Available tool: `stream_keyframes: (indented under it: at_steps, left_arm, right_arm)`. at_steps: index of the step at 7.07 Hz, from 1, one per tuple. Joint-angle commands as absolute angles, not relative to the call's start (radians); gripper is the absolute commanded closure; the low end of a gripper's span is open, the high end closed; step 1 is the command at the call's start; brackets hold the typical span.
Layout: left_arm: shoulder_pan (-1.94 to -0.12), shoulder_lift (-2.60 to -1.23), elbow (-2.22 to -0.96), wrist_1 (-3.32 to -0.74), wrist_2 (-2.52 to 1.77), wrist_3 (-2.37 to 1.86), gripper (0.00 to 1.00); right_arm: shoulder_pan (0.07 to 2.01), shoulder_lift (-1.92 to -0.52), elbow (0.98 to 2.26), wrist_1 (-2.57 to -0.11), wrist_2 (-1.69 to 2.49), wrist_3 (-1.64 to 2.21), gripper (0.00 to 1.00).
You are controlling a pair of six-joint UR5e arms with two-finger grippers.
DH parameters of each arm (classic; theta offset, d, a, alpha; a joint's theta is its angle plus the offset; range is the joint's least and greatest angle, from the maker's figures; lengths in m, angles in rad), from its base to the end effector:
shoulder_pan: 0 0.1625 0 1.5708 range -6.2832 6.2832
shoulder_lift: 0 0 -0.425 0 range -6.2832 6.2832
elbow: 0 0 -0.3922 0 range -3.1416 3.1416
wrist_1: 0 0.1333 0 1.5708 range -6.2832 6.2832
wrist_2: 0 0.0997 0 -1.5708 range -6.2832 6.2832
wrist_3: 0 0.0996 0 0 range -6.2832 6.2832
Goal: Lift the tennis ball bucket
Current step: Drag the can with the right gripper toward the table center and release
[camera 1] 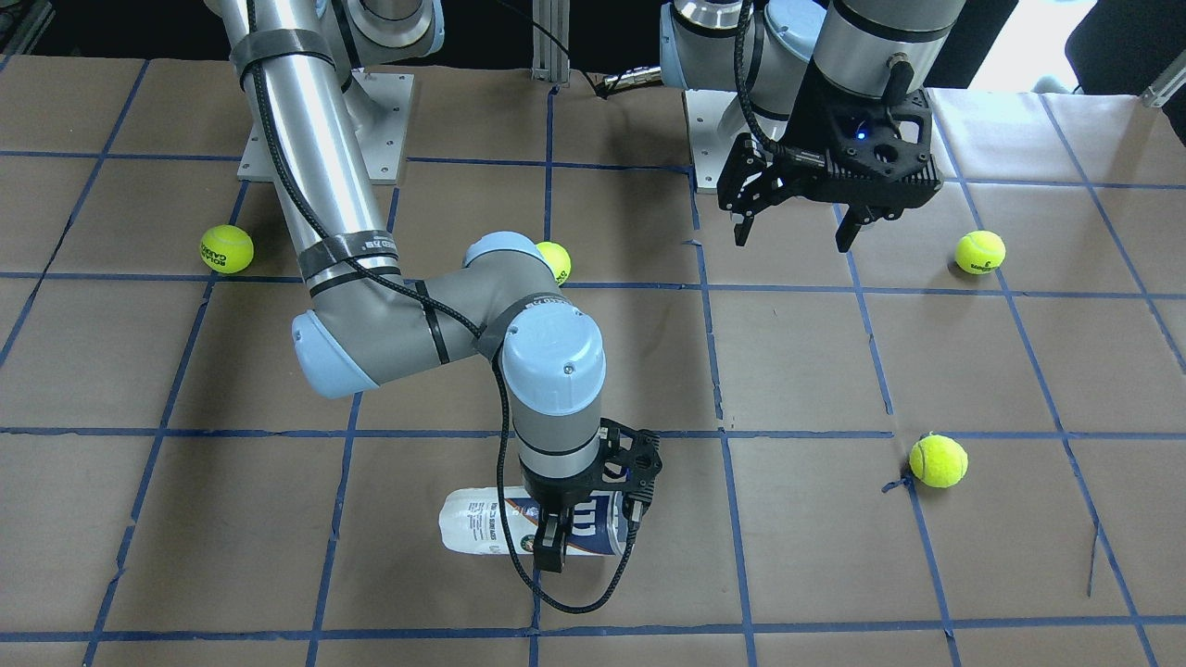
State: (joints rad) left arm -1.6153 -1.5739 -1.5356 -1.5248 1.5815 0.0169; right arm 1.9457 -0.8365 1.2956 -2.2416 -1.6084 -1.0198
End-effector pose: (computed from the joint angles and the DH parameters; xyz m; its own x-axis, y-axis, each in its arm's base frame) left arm -0.1544 -0.4941 0.5086 -0.9981 0.0605 -0.0120 0.0612 0.9951 -0.0778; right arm 0.3969 -0.6549 0.2278 -0.1833 -0.9629 0.1983 -0.9822 0.1708 -0.0787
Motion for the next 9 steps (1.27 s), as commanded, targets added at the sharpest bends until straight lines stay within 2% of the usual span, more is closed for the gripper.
stream_keyframes:
  at_steps: [1, 3, 5, 7, 9]
  left_arm:
    - [-1.615, -1.574, -1.536, -1.525, 1.582, 0.017, 0.00]
    - [-1.615, -1.574, -1.537, -1.525, 1.582, 0.017, 0.00]
    - [-1.612, -1.580, -1.548, -1.525, 1.579, 0.018, 0.00]
    - [-1.602, -1.738, -1.519, -1.493, 1.537, -0.030, 0.00]
    - [-1.576, -1.894, -1.443, -1.439, 1.505, -0.018, 0.00]
  right_arm:
    - [1.960, -0.793, 1.298, -2.298, -1.612, -1.046, 0.15]
    - [1.959, -0.804, 1.299, -2.296, -1.592, -1.039, 0.00]
    - [1.954, -0.831, 1.290, -2.292, -1.586, -1.039, 0.00]
    - [1.902, -0.953, 1.293, -2.284, -1.575, -1.011, 0.00]
    - [1.760, -1.084, 1.325, -2.191, -1.472, -0.662, 0.00]
